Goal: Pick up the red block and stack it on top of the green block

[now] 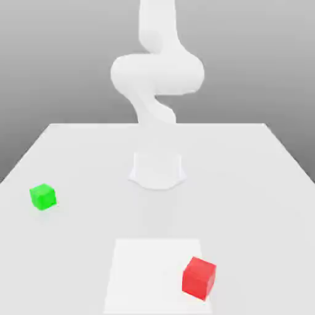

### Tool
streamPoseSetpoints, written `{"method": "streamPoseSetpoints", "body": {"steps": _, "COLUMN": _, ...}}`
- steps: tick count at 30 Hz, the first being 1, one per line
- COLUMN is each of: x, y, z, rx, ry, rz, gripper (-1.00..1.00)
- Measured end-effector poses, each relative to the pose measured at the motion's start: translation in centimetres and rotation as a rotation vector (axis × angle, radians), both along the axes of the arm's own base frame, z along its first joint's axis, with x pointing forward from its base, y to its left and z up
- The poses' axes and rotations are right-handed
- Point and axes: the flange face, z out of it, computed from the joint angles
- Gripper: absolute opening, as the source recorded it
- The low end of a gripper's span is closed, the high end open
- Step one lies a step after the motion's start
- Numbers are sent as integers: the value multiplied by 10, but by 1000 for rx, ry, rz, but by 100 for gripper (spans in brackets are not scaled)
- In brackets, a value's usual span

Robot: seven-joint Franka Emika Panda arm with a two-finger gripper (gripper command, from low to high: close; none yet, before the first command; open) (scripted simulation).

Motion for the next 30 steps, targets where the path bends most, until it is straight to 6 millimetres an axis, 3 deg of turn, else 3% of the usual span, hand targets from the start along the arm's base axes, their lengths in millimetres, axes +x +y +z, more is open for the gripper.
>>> {"method": "streamPoseSetpoints", "body": {"steps": 6, "x": 64, "y": 20, "z": -115, "rx": 38, "ry": 184, "rz": -116, "gripper": 0}}
{"method": "streamPoseSetpoints", "body": {"steps": 12, "x": 94, "y": 35, "z": -236, "rx": 80, "ry": 359, "rz": -224, "gripper": 0}}
{"method": "streamPoseSetpoints", "body": {"steps": 17, "x": 94, "y": 49, "z": -336, "rx": 121, "ry": 505, "rz": -310, "gripper": 0}}
{"method": "streamPoseSetpoints", "body": {"steps": 22, "x": 72, "y": 66, "z": -429, "rx": 168, "ry": 652, "rz": -395, "gripper": 0}}
{"method": "streamPoseSetpoints", "body": {"steps": 28, "x": 62, "y": 72, "z": -509, "rx": 189, "ry": 703, "rz": -429, "gripper": 0}}
{"method": "streamPoseSetpoints", "body": {"steps": 29, "x": 61, "y": 72, "z": -519, "rx": 188, "ry": 704, "rz": -429, "gripper": -100}}
{"method": "streamPoseSetpoints", "body": {"steps": 30, "x": 61, "y": 72, "z": -519, "rx": 188, "ry": 704, "rz": -429, "gripper": -100}}
